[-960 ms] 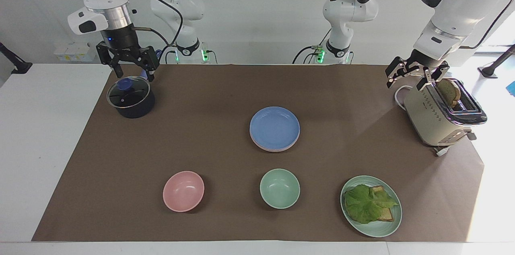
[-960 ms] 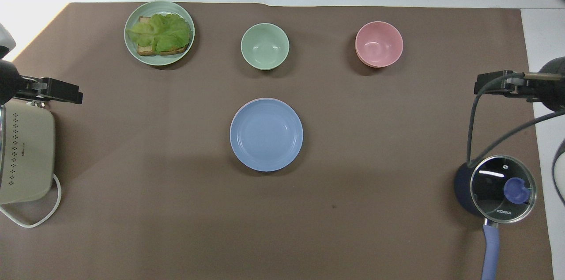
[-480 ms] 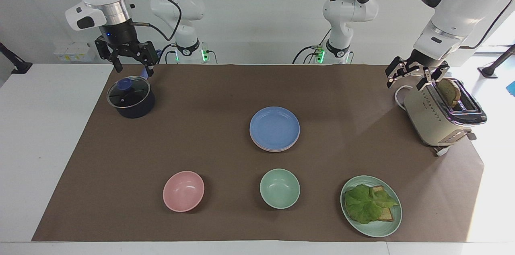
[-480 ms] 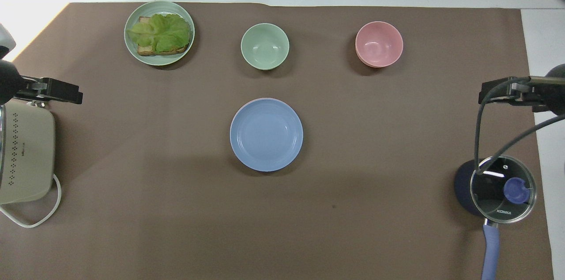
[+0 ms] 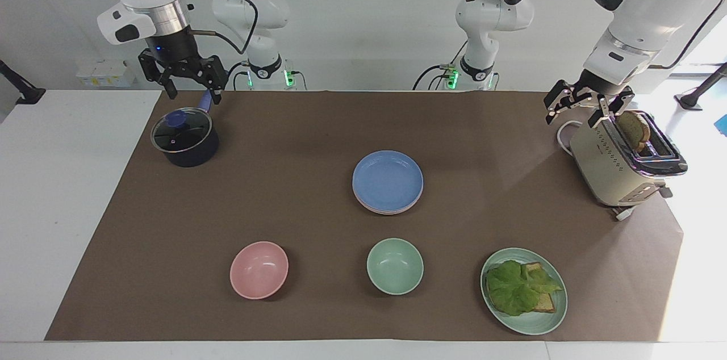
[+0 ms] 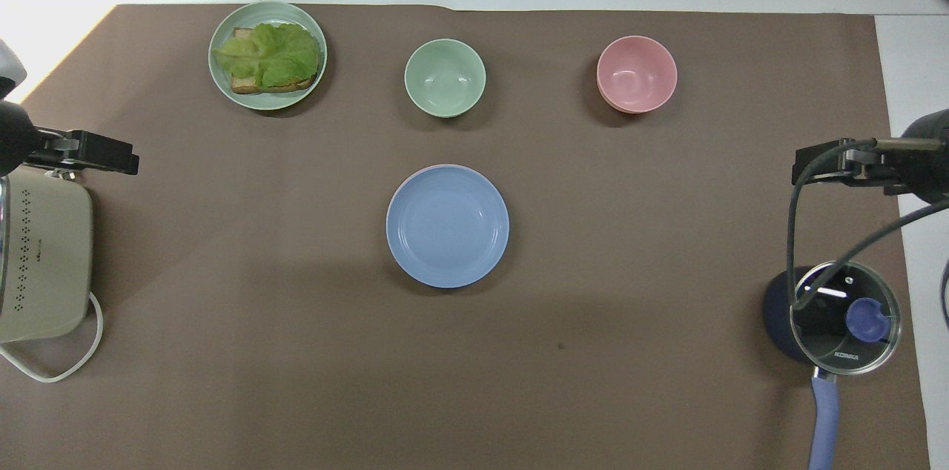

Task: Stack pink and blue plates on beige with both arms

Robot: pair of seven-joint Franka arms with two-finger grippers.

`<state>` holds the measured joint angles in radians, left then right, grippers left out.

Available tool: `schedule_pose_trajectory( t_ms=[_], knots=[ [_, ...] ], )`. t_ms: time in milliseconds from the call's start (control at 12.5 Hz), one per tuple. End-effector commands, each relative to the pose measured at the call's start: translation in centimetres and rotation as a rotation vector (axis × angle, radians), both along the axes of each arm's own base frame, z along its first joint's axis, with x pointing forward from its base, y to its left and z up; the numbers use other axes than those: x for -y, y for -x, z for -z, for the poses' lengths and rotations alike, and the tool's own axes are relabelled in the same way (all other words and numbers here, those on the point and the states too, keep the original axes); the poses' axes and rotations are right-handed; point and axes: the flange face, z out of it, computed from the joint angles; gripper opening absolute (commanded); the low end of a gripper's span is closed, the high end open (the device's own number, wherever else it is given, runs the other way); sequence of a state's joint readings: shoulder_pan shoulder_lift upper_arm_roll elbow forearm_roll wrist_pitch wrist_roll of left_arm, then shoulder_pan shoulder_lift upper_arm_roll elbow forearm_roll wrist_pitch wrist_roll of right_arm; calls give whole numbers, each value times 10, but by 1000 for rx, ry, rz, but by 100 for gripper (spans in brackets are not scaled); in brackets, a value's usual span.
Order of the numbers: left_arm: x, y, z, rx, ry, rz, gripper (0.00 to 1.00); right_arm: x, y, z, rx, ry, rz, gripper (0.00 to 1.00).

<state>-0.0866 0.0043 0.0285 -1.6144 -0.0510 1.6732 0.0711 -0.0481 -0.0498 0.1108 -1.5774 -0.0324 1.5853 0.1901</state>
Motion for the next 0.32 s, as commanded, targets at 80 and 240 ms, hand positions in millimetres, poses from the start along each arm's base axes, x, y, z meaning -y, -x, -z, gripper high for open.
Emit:
schedule_pose_trajectory(
  t_ms=[80,240],
  knots=[
    [-3,3,-4,-6,-22,1,100,10,3,-4,-30,10,-49,100],
    [-3,3,-3,-7,-22,1,100,11,3,-3,-35,9,-52,100]
  ],
)
